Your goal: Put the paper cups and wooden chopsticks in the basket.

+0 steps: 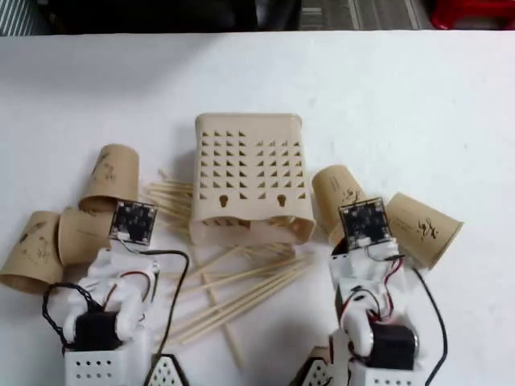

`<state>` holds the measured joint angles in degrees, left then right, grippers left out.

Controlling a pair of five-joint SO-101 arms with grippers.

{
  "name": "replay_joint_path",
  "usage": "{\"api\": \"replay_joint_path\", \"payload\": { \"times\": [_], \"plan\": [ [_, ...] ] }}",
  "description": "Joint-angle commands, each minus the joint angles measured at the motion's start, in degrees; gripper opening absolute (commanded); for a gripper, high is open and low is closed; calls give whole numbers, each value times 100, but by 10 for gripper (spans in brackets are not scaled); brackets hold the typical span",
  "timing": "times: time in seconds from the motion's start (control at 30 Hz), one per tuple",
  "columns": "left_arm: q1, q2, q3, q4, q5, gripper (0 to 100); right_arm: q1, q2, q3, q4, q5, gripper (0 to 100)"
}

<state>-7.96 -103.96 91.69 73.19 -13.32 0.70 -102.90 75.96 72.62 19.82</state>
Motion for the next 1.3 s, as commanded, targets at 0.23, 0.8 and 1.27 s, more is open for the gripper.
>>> {"api": "replay_joint_path", "payload": {
  "times": [0.23,0.8,1.27],
  "plan": [
    [-901,-22,-299,-281,-9,24,-523,330,-1767,-330,1371,169],
    [-1007,-22,-264,-308,-18,24,-2246,4611,-2787,-119,1459,324],
    [-1007,-22,-202,-299,-18,24,-2246,6554,-2778,-1921,1459,323]
  ]
}}
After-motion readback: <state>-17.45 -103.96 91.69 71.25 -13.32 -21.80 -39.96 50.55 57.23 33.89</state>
